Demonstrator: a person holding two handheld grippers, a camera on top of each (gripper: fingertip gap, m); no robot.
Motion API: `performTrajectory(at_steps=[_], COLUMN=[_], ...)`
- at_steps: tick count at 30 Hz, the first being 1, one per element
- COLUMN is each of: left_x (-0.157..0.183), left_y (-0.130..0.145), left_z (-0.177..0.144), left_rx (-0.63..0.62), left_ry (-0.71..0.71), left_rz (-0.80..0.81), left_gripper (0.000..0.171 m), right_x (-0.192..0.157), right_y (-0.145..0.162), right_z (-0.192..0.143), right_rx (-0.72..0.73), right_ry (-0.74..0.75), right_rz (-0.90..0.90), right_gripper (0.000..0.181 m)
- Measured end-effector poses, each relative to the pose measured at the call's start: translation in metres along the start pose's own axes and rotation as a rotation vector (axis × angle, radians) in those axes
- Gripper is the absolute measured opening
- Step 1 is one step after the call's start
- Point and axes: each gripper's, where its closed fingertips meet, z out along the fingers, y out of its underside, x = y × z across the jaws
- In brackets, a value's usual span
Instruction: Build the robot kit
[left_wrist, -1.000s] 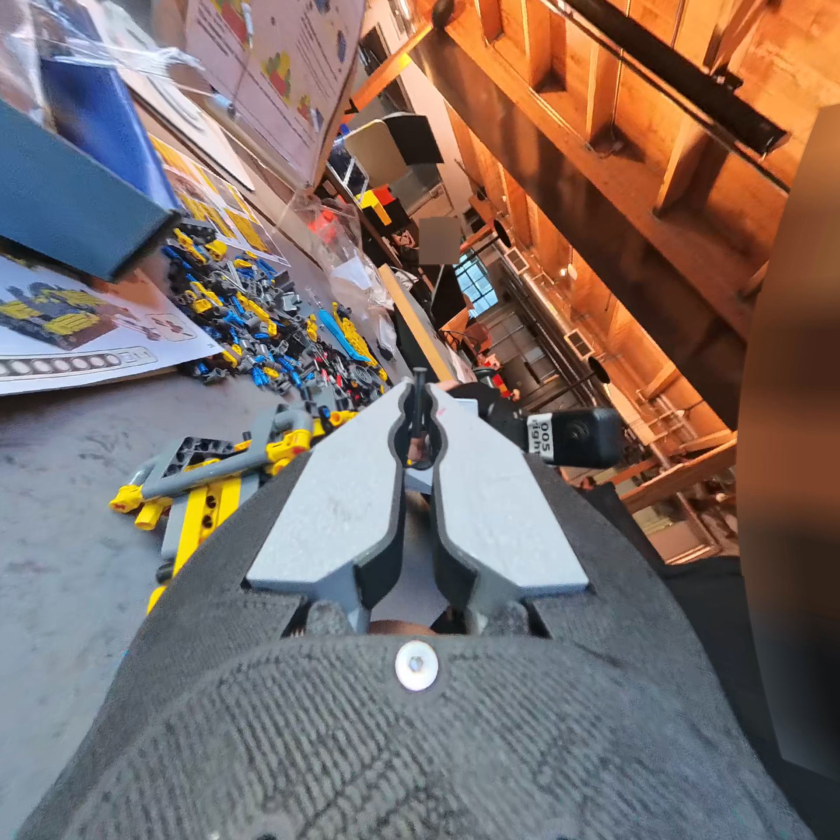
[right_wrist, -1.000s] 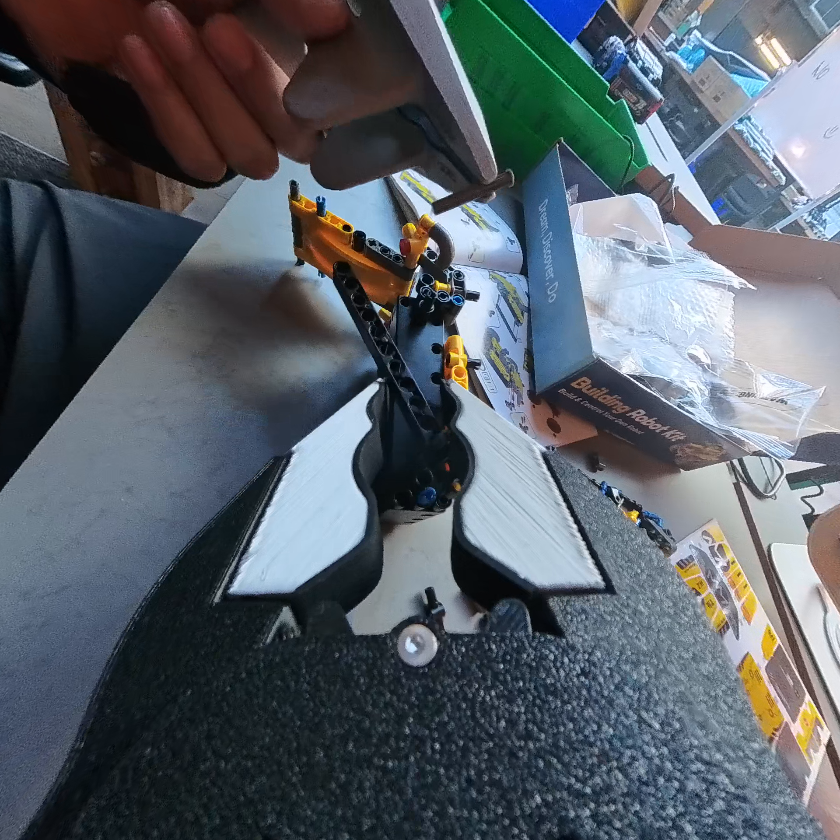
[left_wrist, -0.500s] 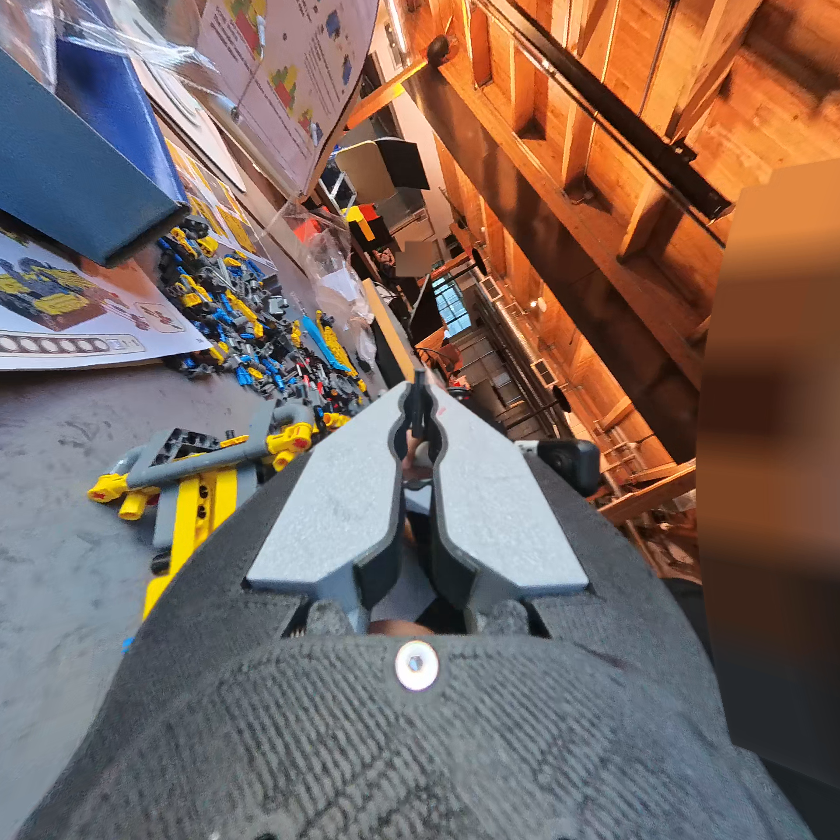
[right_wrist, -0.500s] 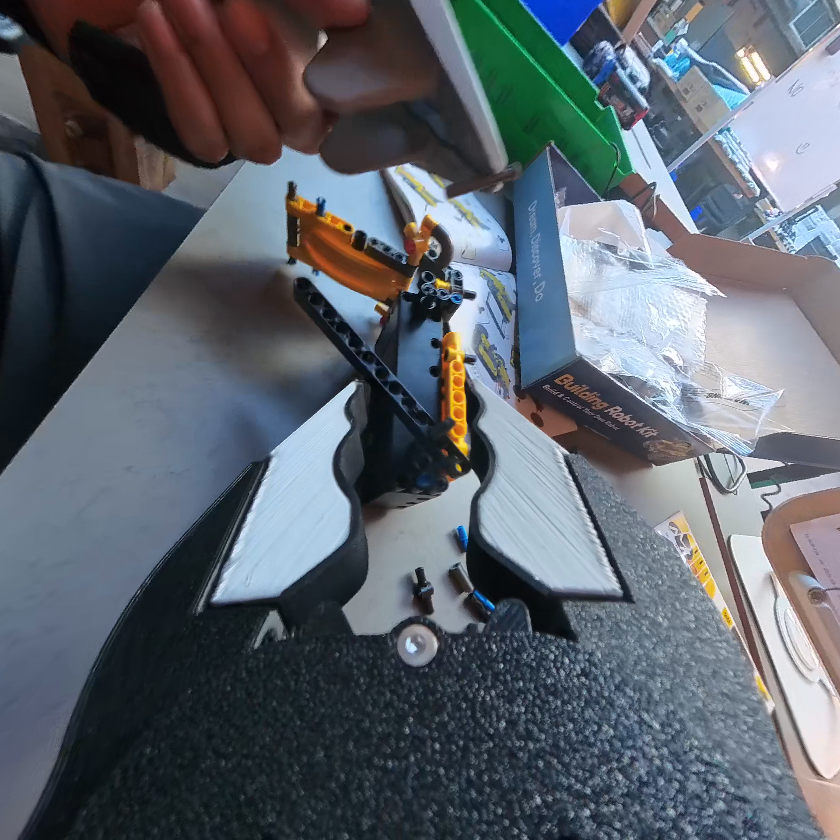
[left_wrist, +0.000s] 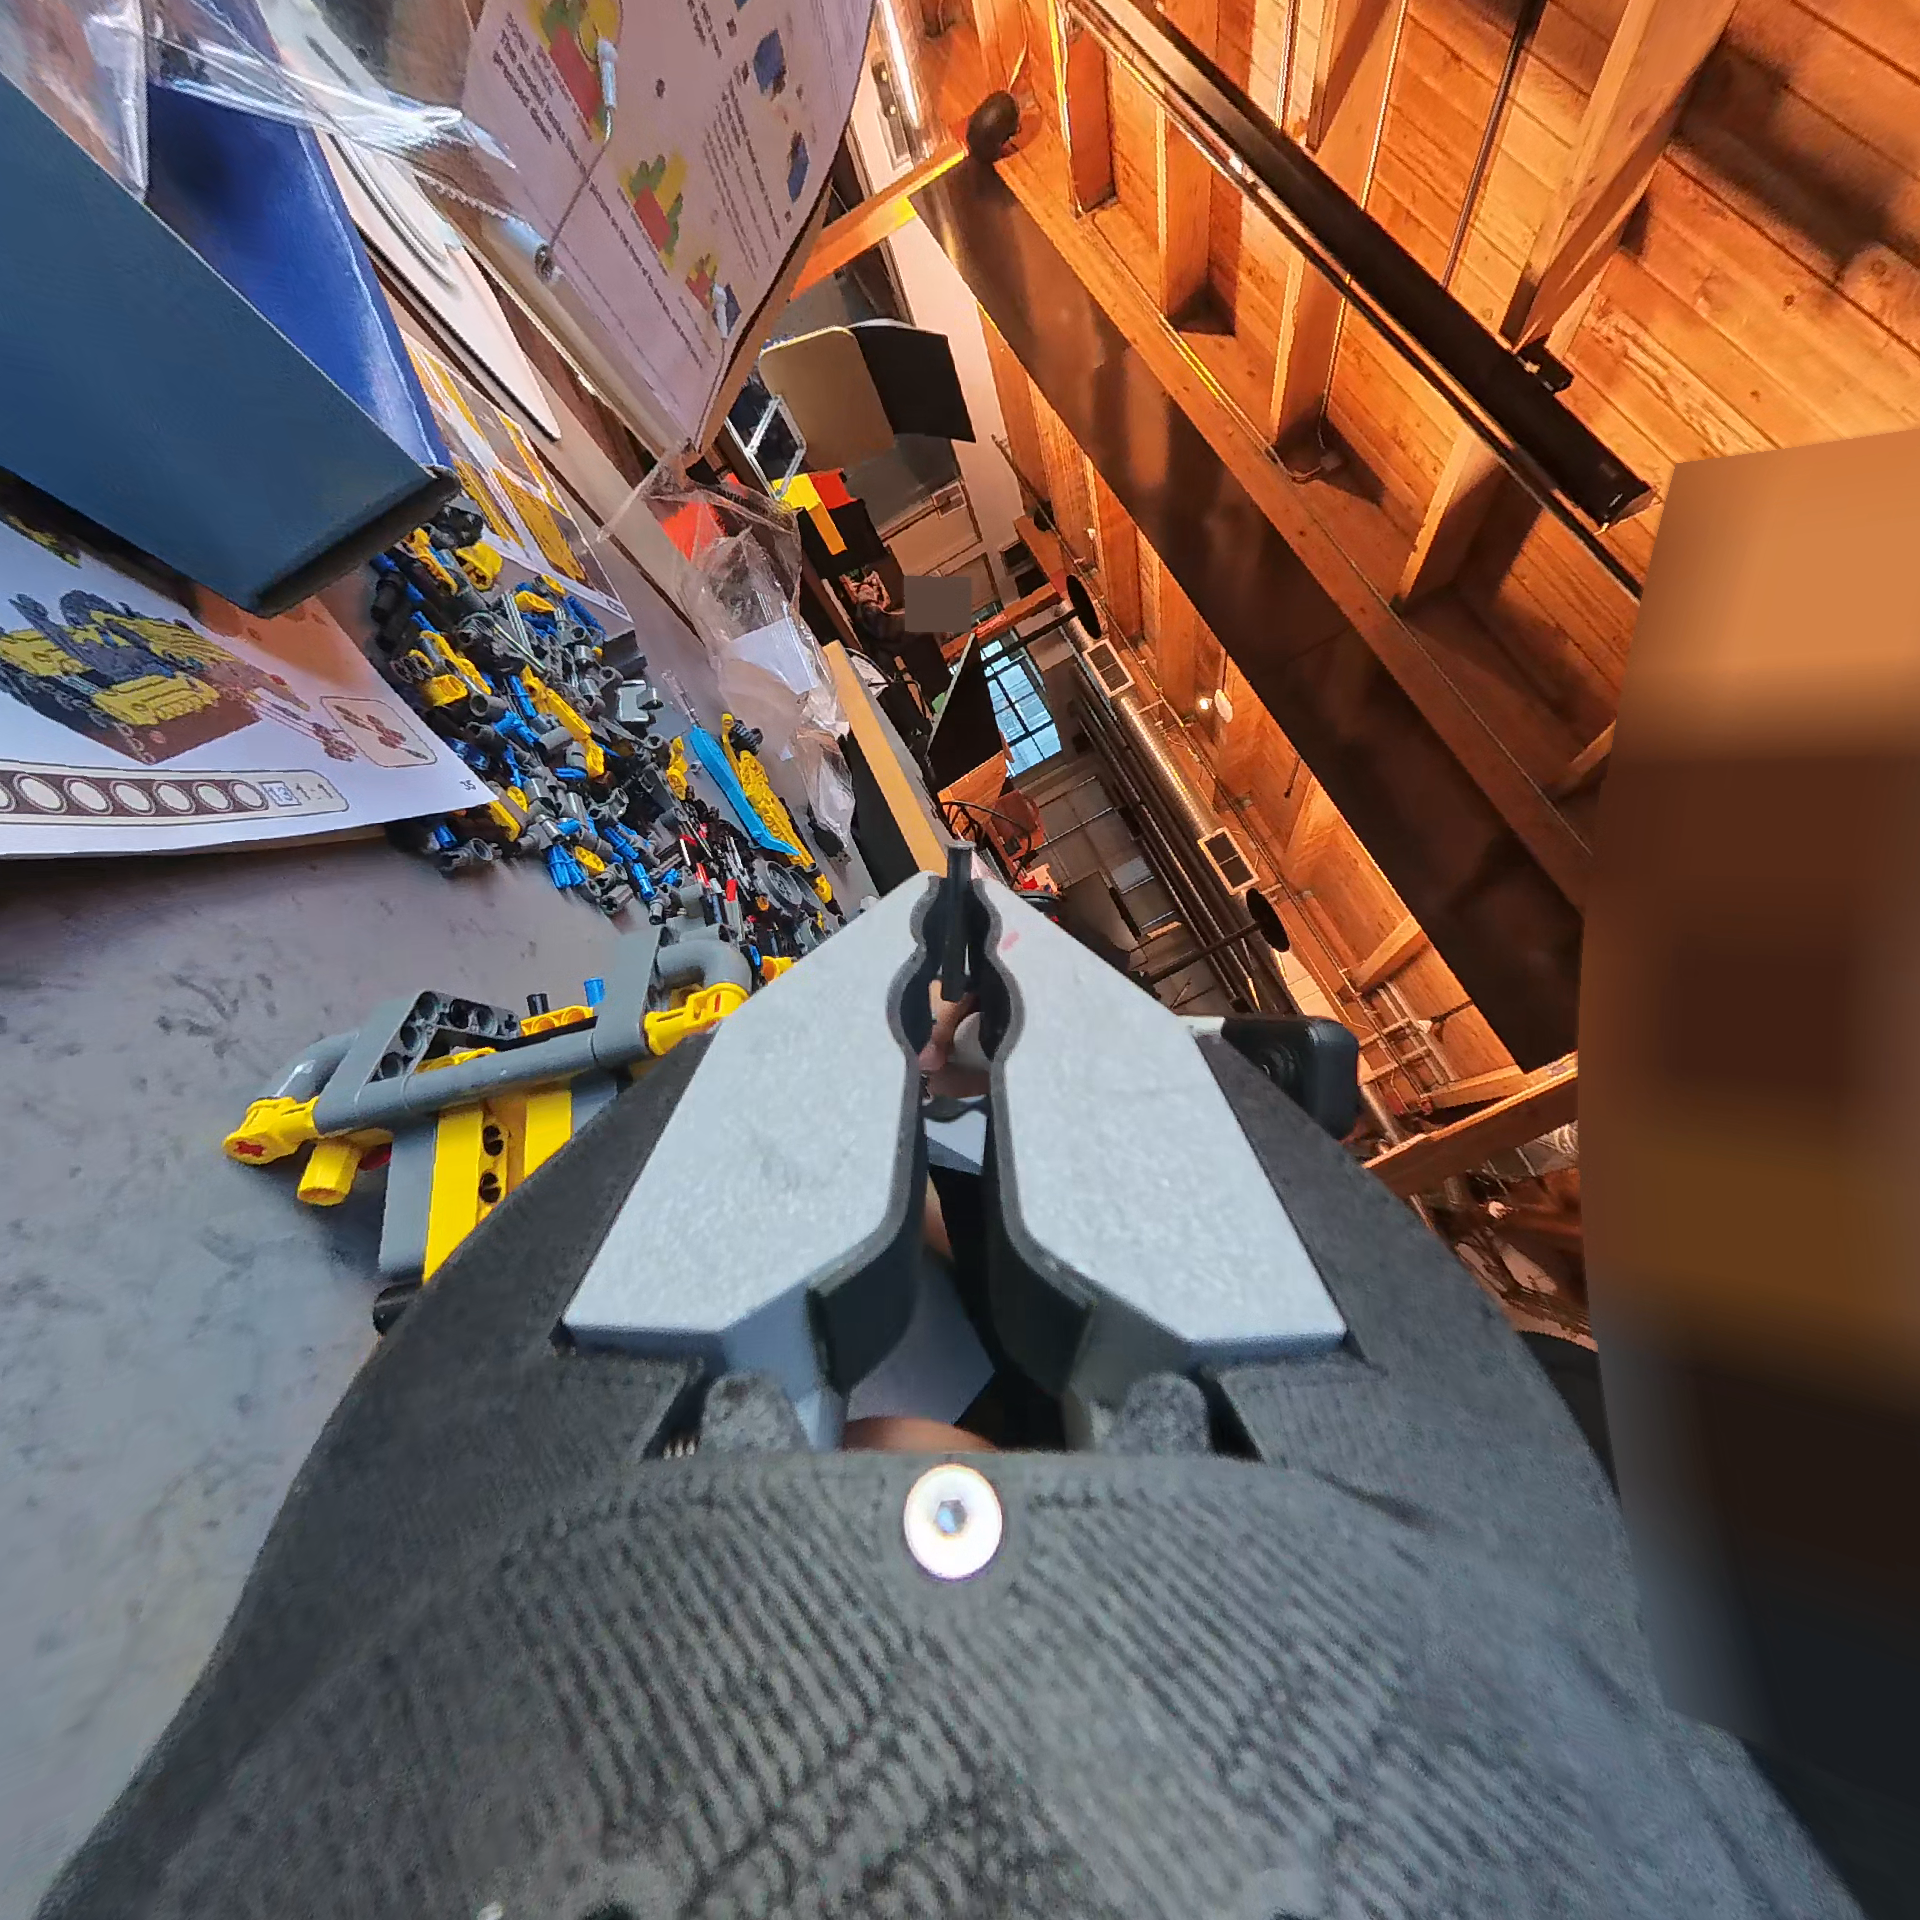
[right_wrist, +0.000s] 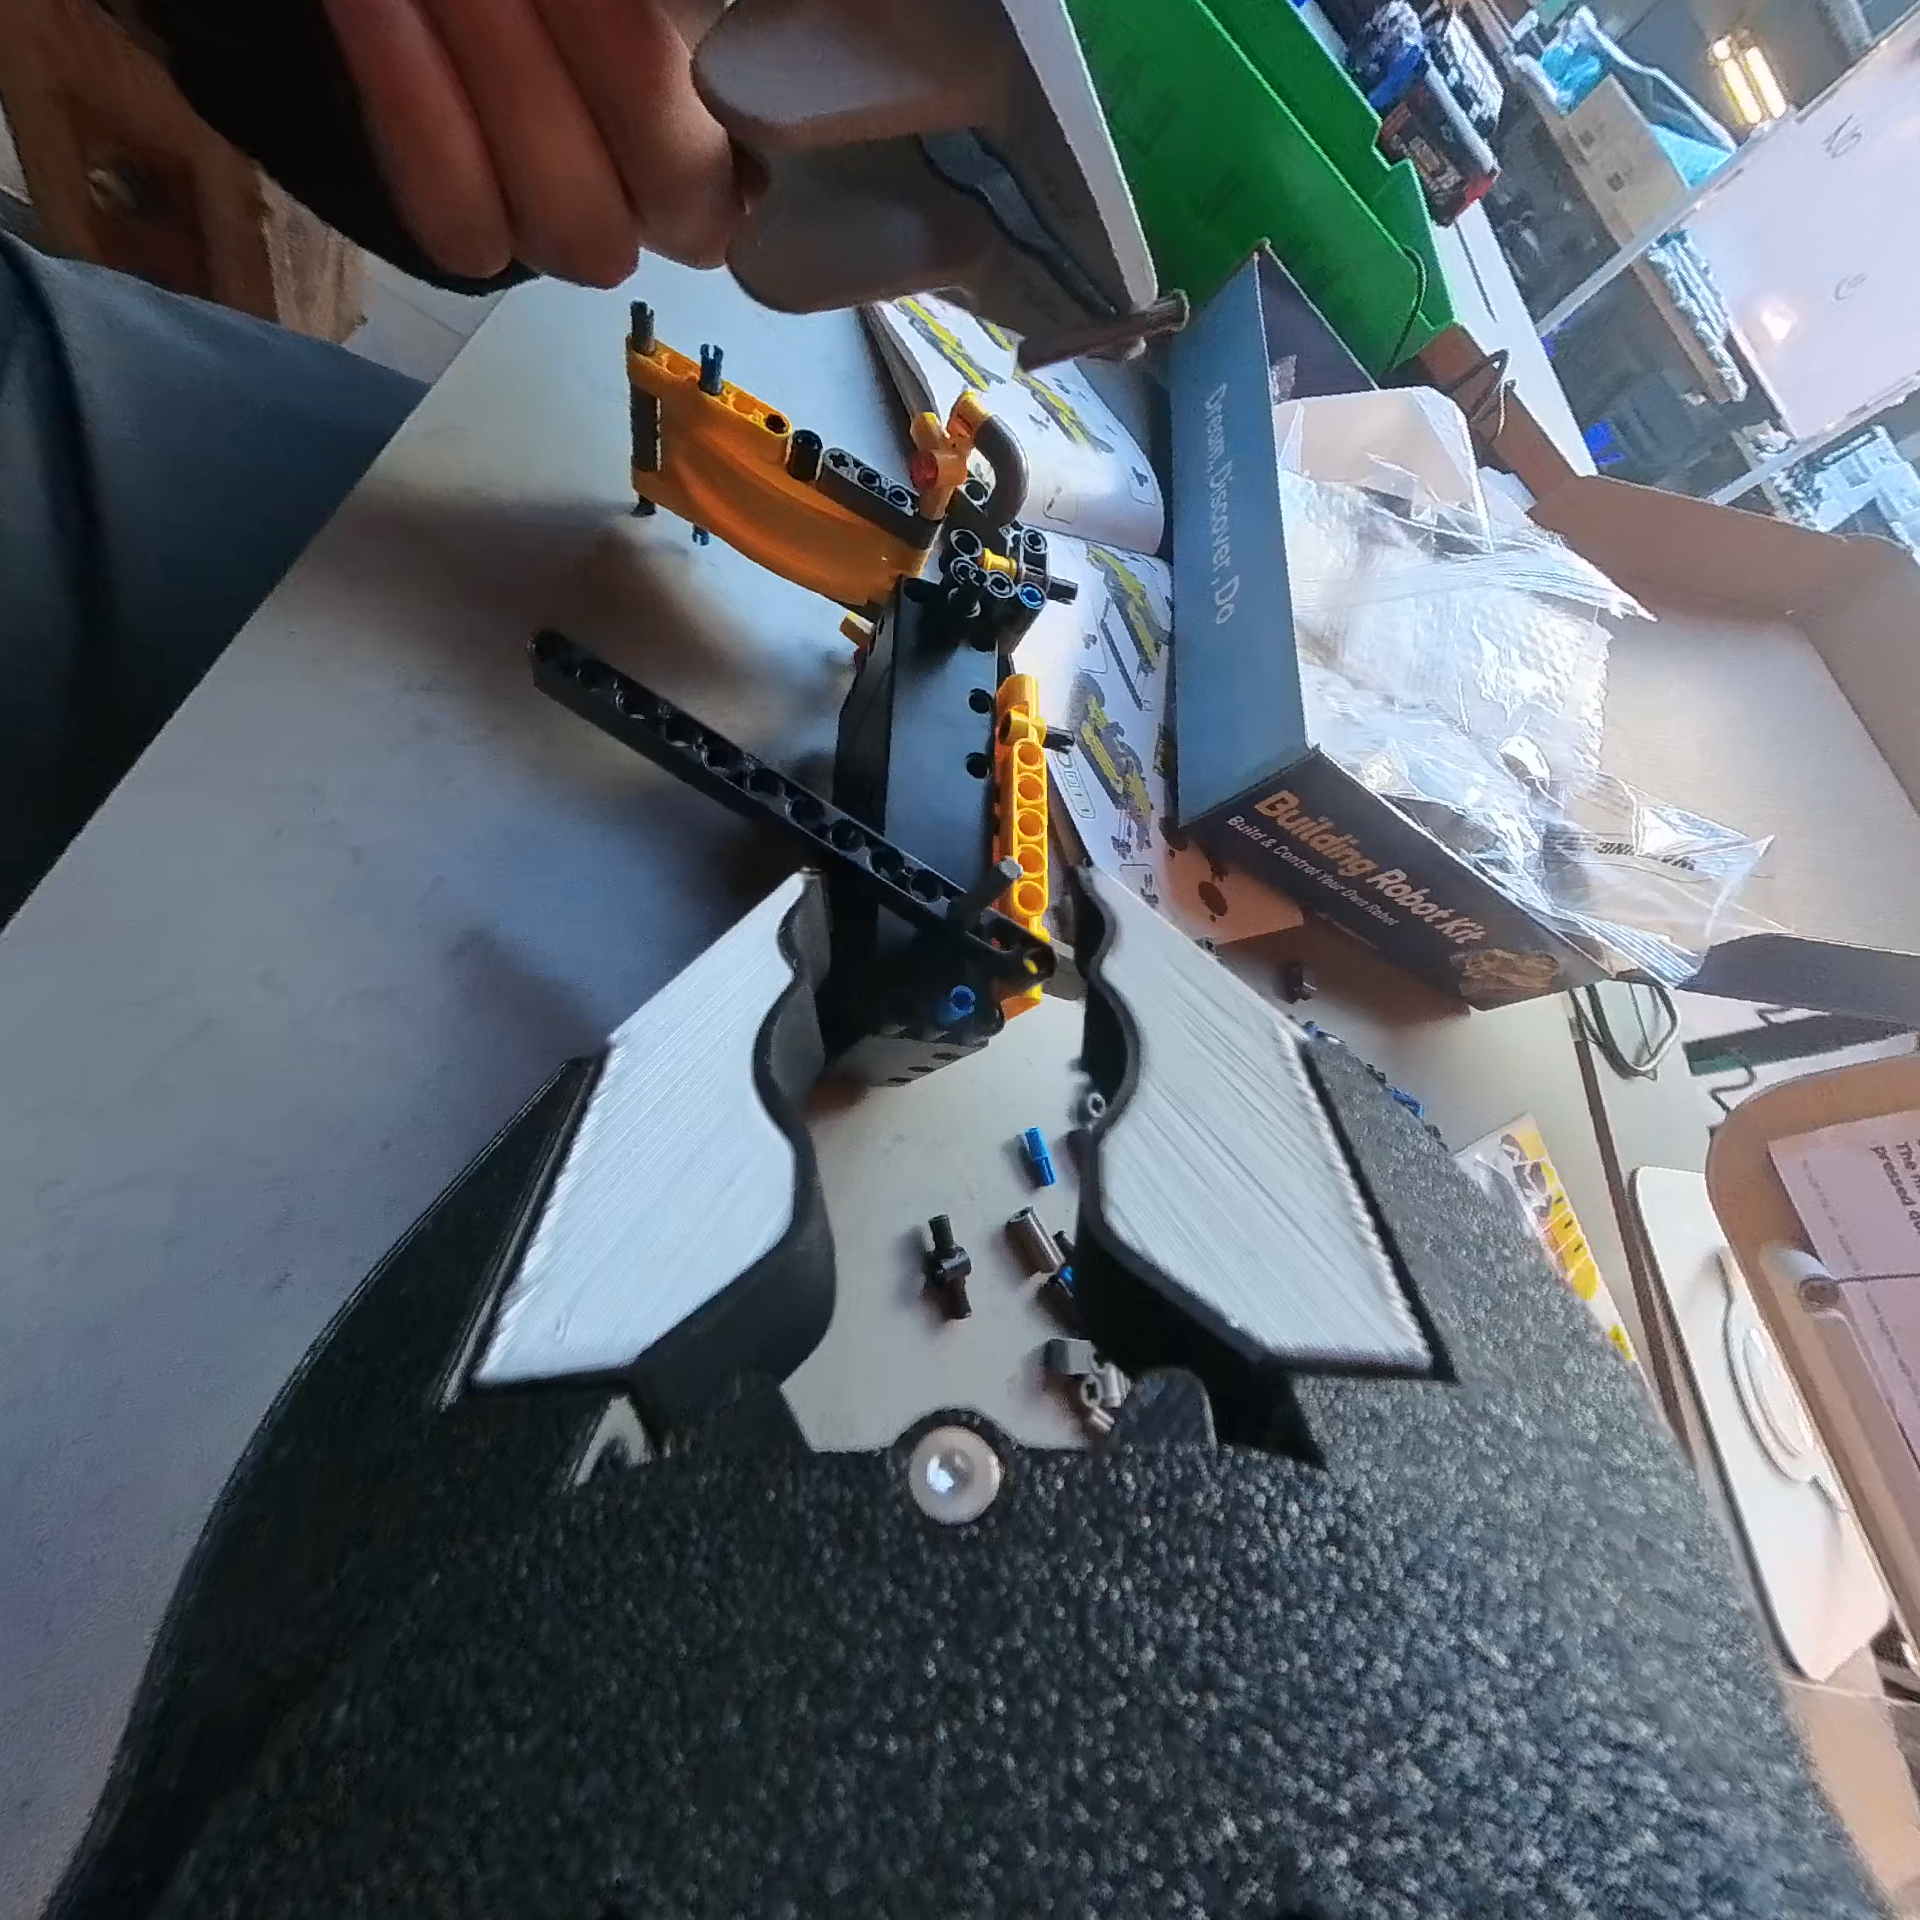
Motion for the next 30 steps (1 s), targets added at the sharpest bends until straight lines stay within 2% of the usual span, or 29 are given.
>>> performTrajectory(at_steps=[10, 13, 16, 18, 21, 26, 30], left_x=[0.004, 0.005, 0.009, 0.013, 0.022, 0.034, 0.031], left_y=[0.000, 0.001, 0.004, 0.005, 0.009, 0.016, 0.020], left_z=[0.001, 0.002, 0.005, 0.009, 0.015, 0.023, 0.024], left_rx=[0.000, -0.001, -0.006, -0.006, -0.013, -0.014, -0.004], left_ry=[0.019, 0.032, 0.056, 0.082, 0.126, 0.205, 0.220], left_rz=[-0.011, -0.024, -0.052, -0.081, -0.122, -0.231, -0.308], left_gripper=[0.000, 0.000, 0.000, 0.000, 0.000, 0.000, 0.000], right_x=[-0.004, 0.012, 0.025, 0.028, 0.035, 0.025, 0.022], right_y=[-0.006, -0.010, -0.033, -0.047, -0.062, -0.083, -0.095], right_z=[-0.027, -0.040, -0.051, -0.049, -0.038, -0.018, -0.011], right_rx=[0.099, 0.162, 0.266, 0.270, 0.211, 0.132, 0.155], right_ry=[-0.126, -0.086, -0.053, -0.004, 0.157, 0.317, 0.353], right_rz=[0.113, 0.178, 0.230, 0.180, 0.043, -0.229, -0.268], right_gripper=[0.051, 0.046, 0.040, 0.040, 0.039, 0.031, 0.027])
